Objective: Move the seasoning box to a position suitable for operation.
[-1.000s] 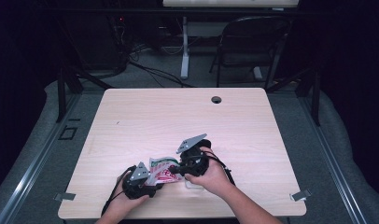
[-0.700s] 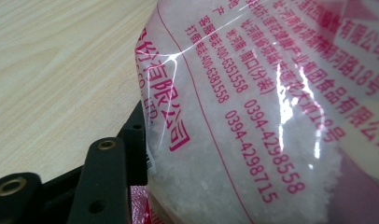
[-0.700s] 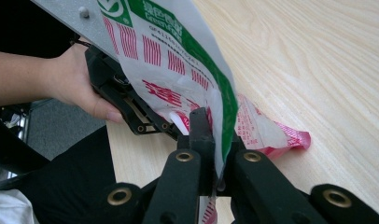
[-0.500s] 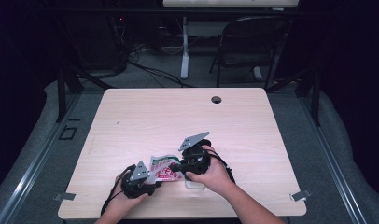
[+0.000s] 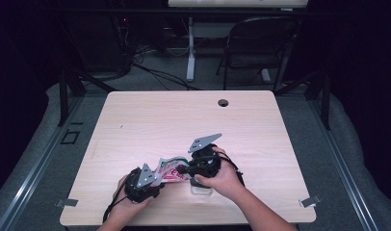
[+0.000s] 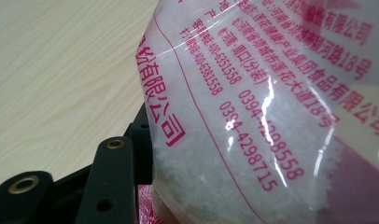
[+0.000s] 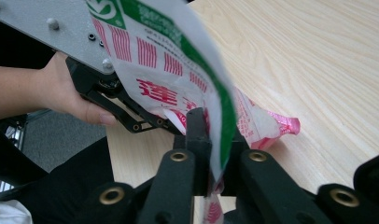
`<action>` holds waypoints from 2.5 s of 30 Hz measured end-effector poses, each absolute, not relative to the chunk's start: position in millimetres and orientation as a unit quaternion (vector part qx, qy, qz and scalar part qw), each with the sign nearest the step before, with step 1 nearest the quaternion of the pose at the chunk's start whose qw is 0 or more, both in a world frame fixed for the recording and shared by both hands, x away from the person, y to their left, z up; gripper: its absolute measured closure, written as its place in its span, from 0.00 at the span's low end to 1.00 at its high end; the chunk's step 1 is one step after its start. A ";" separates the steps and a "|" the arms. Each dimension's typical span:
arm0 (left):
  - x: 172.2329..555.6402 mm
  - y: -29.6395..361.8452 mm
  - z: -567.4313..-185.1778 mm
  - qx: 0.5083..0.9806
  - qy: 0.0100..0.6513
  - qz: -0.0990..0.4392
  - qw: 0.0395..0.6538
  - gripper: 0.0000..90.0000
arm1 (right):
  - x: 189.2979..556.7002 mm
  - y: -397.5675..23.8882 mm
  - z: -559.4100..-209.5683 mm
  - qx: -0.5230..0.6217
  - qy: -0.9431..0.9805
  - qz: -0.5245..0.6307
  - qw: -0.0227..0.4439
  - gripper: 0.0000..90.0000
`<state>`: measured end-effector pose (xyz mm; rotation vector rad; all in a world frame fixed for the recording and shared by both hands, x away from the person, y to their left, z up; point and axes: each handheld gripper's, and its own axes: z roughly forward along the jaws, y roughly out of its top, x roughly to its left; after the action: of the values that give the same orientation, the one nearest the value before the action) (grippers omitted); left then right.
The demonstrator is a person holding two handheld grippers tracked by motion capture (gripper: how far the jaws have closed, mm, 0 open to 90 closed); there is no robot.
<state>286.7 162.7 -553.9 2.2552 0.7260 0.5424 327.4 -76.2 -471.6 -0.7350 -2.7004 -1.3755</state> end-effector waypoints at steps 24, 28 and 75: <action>281.2 156.2 -541.7 0.864 0.270 0.280 0.319 0.62 | 311.0 -109.7 -462.3 -0.253 -0.837 -0.485 -0.021 0.75; 281.3 156.7 -541.9 0.862 0.271 0.291 0.313 0.62 | 308.8 -116.2 -467.3 -0.260 -0.833 -0.489 -0.022 0.75; 285.7 139.4 -503.4 0.871 0.161 0.399 0.235 0.63 | 307.5 -157.6 -462.7 -0.307 -0.806 -0.504 -0.041 0.75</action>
<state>285.7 139.4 -503.4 2.3905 0.4426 1.0958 307.5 -157.6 -462.7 -0.9904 -2.5996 -1.6270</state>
